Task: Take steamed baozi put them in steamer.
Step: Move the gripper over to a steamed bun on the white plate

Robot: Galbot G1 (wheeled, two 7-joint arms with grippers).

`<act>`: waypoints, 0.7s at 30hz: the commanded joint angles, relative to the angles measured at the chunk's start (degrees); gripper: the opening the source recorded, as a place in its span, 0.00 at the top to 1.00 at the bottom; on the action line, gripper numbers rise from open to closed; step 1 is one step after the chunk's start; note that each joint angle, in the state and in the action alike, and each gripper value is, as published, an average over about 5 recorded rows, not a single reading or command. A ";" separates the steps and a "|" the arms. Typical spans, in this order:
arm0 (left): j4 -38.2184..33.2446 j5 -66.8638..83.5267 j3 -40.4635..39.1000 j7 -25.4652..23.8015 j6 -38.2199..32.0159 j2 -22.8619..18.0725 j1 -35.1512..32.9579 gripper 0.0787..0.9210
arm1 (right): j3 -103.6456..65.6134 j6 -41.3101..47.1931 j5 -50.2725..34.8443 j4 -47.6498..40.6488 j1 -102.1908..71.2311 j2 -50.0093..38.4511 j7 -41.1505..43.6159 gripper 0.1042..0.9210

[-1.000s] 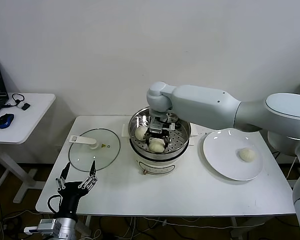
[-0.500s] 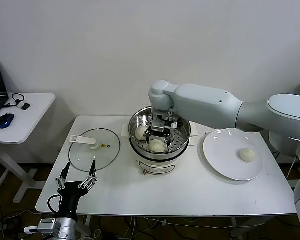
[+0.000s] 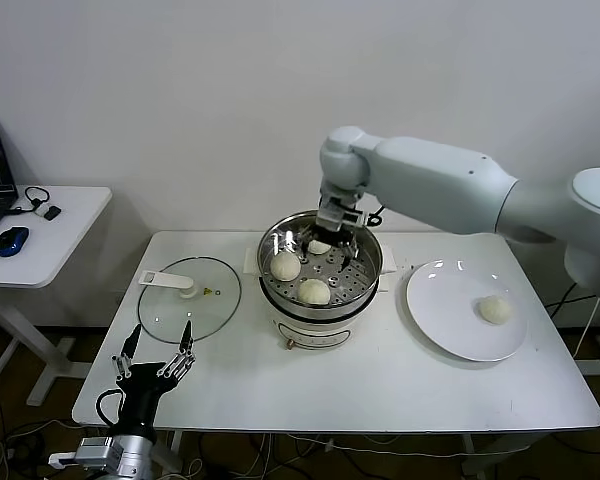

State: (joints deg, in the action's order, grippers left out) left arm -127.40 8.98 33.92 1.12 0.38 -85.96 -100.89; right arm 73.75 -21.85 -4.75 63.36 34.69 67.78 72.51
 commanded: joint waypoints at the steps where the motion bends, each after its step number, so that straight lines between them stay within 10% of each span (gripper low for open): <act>1: -0.02 -0.09 -0.21 -0.14 -0.13 0.36 -0.01 0.12 | 4.86 12.72 -14.73 -3.42 8.61 -10.64 -0.49 0.12; 21: -0.03 -0.99 -2.66 -0.37 -0.04 1.07 1.33 0.12 | -14.20 17.50 -1.34 -8.87 -13.32 -36.95 -0.76 0.12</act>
State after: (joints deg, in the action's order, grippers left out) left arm -127.44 8.29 31.72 0.81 0.20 -85.09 -99.71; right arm 74.11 -7.19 -13.28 58.52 36.09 42.83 72.05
